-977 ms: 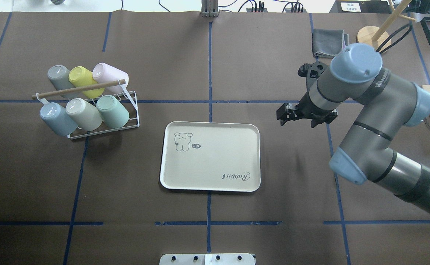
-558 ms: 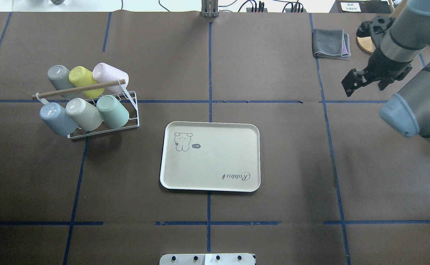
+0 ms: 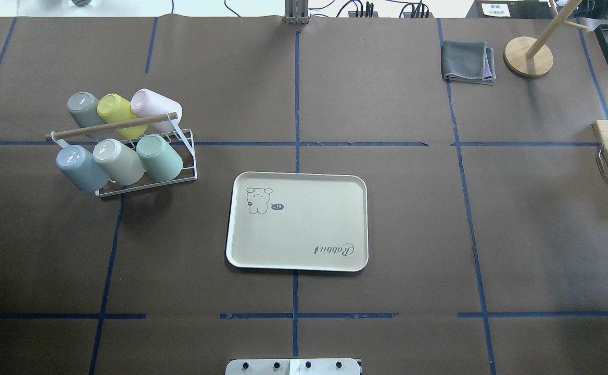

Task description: Pick up and place green cup on tray

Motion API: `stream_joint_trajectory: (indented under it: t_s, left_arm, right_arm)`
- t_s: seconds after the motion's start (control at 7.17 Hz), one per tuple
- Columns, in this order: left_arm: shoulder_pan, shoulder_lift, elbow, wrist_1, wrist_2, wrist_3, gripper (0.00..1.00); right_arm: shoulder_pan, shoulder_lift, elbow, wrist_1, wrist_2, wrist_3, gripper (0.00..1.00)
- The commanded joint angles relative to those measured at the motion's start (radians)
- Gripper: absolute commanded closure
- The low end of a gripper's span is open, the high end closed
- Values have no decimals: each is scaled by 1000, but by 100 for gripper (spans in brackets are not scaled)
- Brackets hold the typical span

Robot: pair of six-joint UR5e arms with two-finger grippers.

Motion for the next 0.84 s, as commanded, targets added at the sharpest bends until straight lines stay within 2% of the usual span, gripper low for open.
stream_joint_trajectory:
  t_s: [0.0,0.28,0.42,0.56,0.7]
  left_arm:
    - [3,-17,-2,-34,-3,0,0]
    - [3,-23,9,-34,-3,3,0]
    - [3,-23,4,-31,-40,-19,0]
    - [4,-22,9,-35,-95,-42,0]
    - [6,-25,-5,-66,-97,-41,0]
  right_arm:
    - [137,-127,2,9,19,-194,0]
    - [191,-204,4,14,32,-242,0]
    - [191,-243,2,47,29,-226,0]
    - [191,-247,1,48,28,-191,0]
    - [191,-243,7,52,28,-155,0]
